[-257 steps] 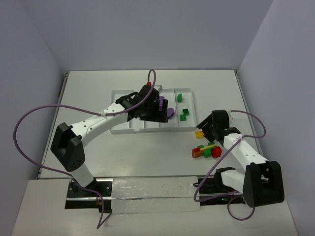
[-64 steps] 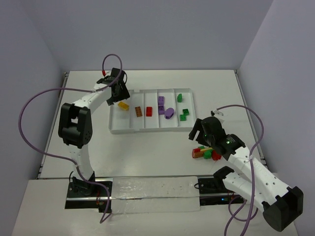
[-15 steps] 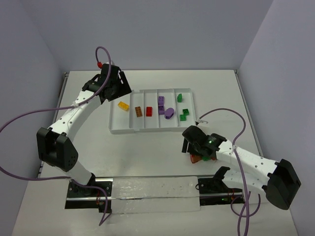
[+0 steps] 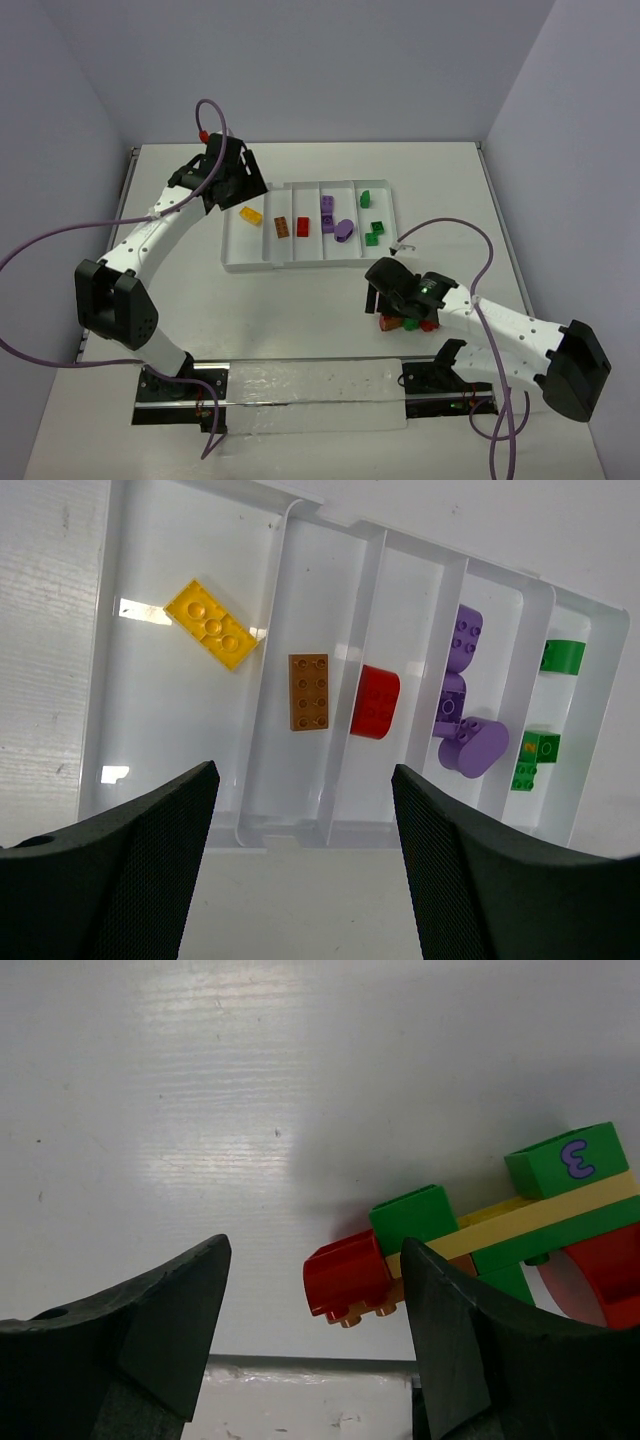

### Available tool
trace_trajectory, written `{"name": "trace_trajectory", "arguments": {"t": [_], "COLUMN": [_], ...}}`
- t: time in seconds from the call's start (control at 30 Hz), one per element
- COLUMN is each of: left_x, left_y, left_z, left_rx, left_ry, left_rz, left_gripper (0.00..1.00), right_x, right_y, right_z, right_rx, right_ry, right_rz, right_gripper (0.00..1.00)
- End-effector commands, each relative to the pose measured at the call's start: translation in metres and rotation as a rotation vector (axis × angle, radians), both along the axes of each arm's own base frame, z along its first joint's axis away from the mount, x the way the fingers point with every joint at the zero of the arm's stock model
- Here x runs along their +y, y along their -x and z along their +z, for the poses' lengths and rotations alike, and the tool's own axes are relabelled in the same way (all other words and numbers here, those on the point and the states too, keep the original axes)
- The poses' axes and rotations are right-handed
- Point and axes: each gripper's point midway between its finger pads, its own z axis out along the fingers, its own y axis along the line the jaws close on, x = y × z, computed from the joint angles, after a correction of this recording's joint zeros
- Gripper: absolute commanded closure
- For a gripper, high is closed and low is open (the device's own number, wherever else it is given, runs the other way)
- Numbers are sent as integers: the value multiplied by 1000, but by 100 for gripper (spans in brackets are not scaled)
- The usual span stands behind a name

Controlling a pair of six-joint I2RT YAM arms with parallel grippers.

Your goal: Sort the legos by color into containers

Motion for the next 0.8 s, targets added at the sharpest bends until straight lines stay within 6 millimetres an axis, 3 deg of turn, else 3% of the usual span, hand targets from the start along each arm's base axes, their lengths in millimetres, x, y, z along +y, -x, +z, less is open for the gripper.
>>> {"name": "trace_trajectory", "arguments": {"t": [0.0,0.1,0.27,0.4,0.57,0.77], "left_x": [-5,-6,-8,-7,-6,-5], "left_y": [0,0,1,3,6,6], "left_z": [24,24,22,20,17,20], "left_rx": [-63,-62,-56,-53,-48,-53], "left_ry": [48,51,52,50,45,42], "left_rz": [-13,-19,-26,-30,-34,-37], "left_gripper": [22,22,23,23,23,23], "right_x": [-16,-47,-60,-83,-97,-103], "right_y": [-11,-12,-8,-5,-4,-3], "right_z": [26,33,40,45,47,34], "right_rx": [-103,-157,-192,-241,-261,-200], "right_ry": [13,77,-10,-10,0,72], "right_rz": [-108,-258,-412,-538,-620,-656], "right_gripper": [20,17,16,16,16,16]}}
